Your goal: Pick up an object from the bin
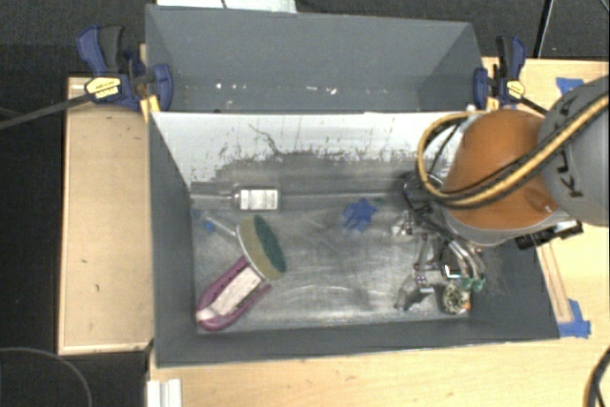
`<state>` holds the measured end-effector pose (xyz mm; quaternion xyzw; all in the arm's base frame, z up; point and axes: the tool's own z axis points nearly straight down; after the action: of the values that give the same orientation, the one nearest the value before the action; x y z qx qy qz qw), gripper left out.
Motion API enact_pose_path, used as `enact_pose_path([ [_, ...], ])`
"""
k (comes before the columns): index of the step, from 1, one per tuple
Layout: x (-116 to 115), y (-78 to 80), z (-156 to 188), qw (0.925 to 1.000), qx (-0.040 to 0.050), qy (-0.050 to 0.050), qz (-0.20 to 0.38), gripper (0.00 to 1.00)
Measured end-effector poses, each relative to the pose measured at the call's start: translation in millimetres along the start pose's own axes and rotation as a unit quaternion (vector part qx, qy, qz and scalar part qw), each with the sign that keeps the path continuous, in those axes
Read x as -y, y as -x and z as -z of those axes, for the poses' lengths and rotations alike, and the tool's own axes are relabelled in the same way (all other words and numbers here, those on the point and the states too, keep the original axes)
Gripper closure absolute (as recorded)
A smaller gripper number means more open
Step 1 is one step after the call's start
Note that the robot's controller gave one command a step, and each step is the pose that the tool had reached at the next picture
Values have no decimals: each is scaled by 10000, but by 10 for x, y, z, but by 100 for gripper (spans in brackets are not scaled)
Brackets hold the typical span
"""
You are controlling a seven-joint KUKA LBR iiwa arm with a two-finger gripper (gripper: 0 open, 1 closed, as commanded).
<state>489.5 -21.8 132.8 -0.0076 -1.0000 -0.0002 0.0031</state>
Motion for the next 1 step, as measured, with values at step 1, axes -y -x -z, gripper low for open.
enact_pose_path([
  [1, 1237, 134, -601, 9908, -10, 38, 1352, 0],
])
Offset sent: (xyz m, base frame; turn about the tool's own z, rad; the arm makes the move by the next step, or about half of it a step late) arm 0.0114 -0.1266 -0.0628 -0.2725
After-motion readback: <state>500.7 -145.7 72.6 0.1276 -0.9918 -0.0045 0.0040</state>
